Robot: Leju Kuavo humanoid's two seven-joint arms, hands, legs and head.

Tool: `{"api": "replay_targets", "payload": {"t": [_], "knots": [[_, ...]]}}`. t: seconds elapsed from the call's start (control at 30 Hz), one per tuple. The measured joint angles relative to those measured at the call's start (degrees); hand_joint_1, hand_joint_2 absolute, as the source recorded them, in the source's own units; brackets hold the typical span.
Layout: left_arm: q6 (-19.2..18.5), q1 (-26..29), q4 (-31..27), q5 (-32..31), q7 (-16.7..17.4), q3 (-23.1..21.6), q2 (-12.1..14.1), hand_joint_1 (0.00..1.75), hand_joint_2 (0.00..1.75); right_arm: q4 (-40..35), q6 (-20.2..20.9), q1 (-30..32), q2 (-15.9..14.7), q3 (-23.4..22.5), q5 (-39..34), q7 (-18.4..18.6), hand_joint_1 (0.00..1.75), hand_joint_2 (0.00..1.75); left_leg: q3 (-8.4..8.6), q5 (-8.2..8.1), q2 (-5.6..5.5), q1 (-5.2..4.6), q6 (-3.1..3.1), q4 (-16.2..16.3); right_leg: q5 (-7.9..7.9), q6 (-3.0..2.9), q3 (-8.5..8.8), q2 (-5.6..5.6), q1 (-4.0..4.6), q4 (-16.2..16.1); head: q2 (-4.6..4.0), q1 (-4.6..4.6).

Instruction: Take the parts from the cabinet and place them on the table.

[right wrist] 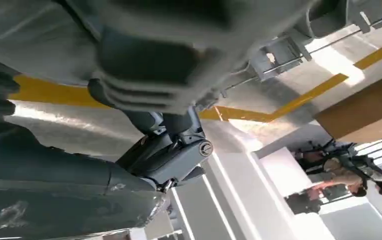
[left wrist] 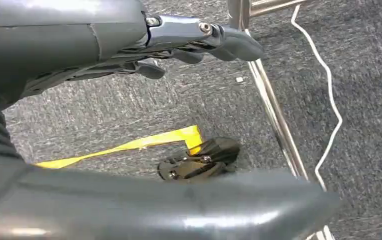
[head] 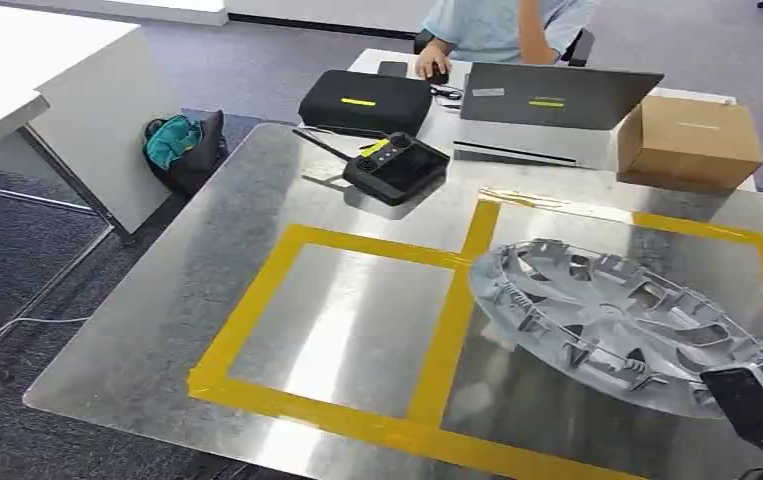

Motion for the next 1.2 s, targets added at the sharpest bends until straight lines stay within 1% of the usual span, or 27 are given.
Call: {"api": "replay_targets", "payload": {"t": [0.1,0.13,0.2,0.3,0.33,0.4,0.5,0.7,0.77,0.9,0.97,1.0,1.03,1.07,1.1,1.13,1.2], "knots": [[0.0,0.0,0.0,0.1,-0.1,0.0,0.0,0.0,0.0,-0.7,0.2,0.5,-0.3,0.5,-0.1,0.1,0.0,0.0,0.0,0.0,0.0,0.0,0.0,0.0,0.0,0.0,0.0,0.0,0.0,0.0,0.02,-0.02],[0.0,0.0,0.0,0.1,-0.1,0.0,0.1,0.0,0.0,-0.9,0.4,0.7,-0.4,0.5,-0.1,0.2,0.0,1.75,0.0,0.0,0.0,0.0,0.0,0.0,0.0,0.0,0.0,0.0,0.0,0.0,0.02,0.0],[0.0,0.0,0.0,0.1,-0.1,0.0,0.1,0.0,0.0,-1.5,0.9,1.2,-1.1,0.8,2.3,1.5,0.0,1.75,0.01,0.0,0.0,-0.01,0.0,0.0,0.0,0.0,0.0,-0.01,-0.02,0.0,0.02,-0.02],[-0.1,0.0,0.0,0.0,0.0,0.0,0.1,0.0,0.0,-3.5,2.2,3.0,-2.7,1.3,8.1,3.4,0.0,1.75,0.0,0.0,-0.04,-0.01,0.01,0.0,0.0,0.0,0.0,-0.12,-0.04,0.0,0.02,0.0],[-0.3,0.0,0.0,-0.1,0.2,0.0,0.2,0.0,0.0,-4.7,3.8,4.0,-3.6,1.4,11.2,4.3,0.0,1.75,0.0,-0.01,-0.06,-0.02,0.01,0.0,-0.01,0.01,0.01,-0.14,-0.05,0.0,0.02,-0.02],[-0.6,0.0,0.0,-0.1,0.3,-0.1,0.2,0.0,0.0,-6.4,6.3,5.6,-5.1,1.4,15.0,5.5,0.0,1.75,-0.02,-0.01,-0.06,-0.05,0.02,0.0,-0.01,0.01,0.01,-0.14,-0.05,0.0,0.02,0.0],[-0.6,0.0,0.0,-0.2,0.3,-0.1,0.3,0.0,0.0,-7.8,7.3,7.2,-6.6,1.3,16.5,6.2,0.0,1.75,-0.02,-0.01,-0.05,-0.06,0.01,0.0,-0.01,0.01,0.0,-0.08,-0.05,0.0,0.02,-0.02],[-0.6,0.0,0.0,-0.2,0.4,-0.1,0.4,0.0,0.0,-9.0,11.3,10.4,-9.5,1.4,21.4,8.7,0.0,1.75,-0.02,-0.01,-0.03,-0.13,0.02,0.0,0.0,0.02,-0.02,-0.02,-0.08,0.0,0.0,-0.02],[-0.6,-0.1,0.0,-0.2,0.4,-0.1,0.4,0.0,0.0,-9.9,13.1,11.9,-11.4,1.4,24.5,9.8,0.0,1.75,-0.03,0.0,-0.05,-0.14,0.03,0.0,-0.01,0.03,-0.01,-0.11,-0.1,0.0,0.0,0.0],[-0.6,0.0,0.0,-0.1,0.4,-0.1,0.5,0.0,0.0,-12.7,19.8,15.4,-16.7,1.3,27.7,11.9,0.0,1.75,-0.04,-0.05,-0.05,-0.24,0.09,0.0,-0.03,0.07,-0.02,-0.07,-0.17,0.0,0.02,0.0],[-0.7,-0.1,0.0,-0.1,0.4,-0.1,0.5,0.0,0.0,-14.5,24.4,17.3,-20.4,1.3,26.3,12.6,0.0,1.75,-0.03,-0.1,-0.04,-0.29,0.15,0.0,-0.04,0.08,-0.02,-0.04,-0.2,0.0,0.02,-0.02],[-0.8,-0.1,0.0,-0.1,0.4,-0.1,0.5,0.0,0.0,-15.3,26.5,18.1,-21.8,1.2,24.9,12.9,0.0,1.75,-0.03,-0.1,-0.04,-0.28,0.15,0.0,-0.06,0.11,-0.03,-0.04,-0.21,0.0,0.02,0.0],[-1.0,0.0,0.0,-0.1,0.4,-0.1,0.5,0.0,0.0,-16.2,29.6,19.0,-23.9,1.0,22.2,13.6,0.0,1.75,-0.03,-0.1,-0.04,-0.29,0.15,0.0,-0.08,0.14,-0.03,-0.05,-0.23,0.0,0.02,0.0],[-1.0,0.0,0.0,0.0,0.4,-0.1,0.6,0.0,0.0,-17.0,31.8,20.1,-26.0,0.8,19.4,14.6,0.0,1.75,-0.03,-0.1,-0.04,-0.33,0.16,0.0,-0.08,0.15,-0.02,-0.06,-0.27,0.0,0.02,0.0],[-1.2,0.0,0.0,0.0,0.3,-0.1,0.6,0.0,0.0,-17.7,32.5,21.1,-28.3,0.5,16.3,15.4,0.0,1.75,-0.04,-0.1,-0.04,-0.34,0.16,0.0,-0.08,0.15,-0.02,-0.05,-0.27,0.0,0.0,-0.02],[-1.3,0.0,0.0,0.1,0.2,-0.1,0.7,0.0,0.0,-18.3,32.2,21.6,-30.1,0.3,13.8,15.9,0.0,1.75,-0.03,-0.1,-0.03,-0.34,0.16,0.0,-0.08,0.15,-0.02,-0.01,-0.25,0.0,0.02,-0.02],[-1.3,-0.1,0.0,0.5,0.1,-0.1,0.7,0.0,0.0,-18.9,30.1,21.2,-31.7,0.3,11.7,16.5,0.0,1.75,-0.01,-0.1,0.0,-0.3,0.16,0.0,-0.08,0.15,-0.03,0.02,-0.25,0.0,0.0,-0.02]]}}
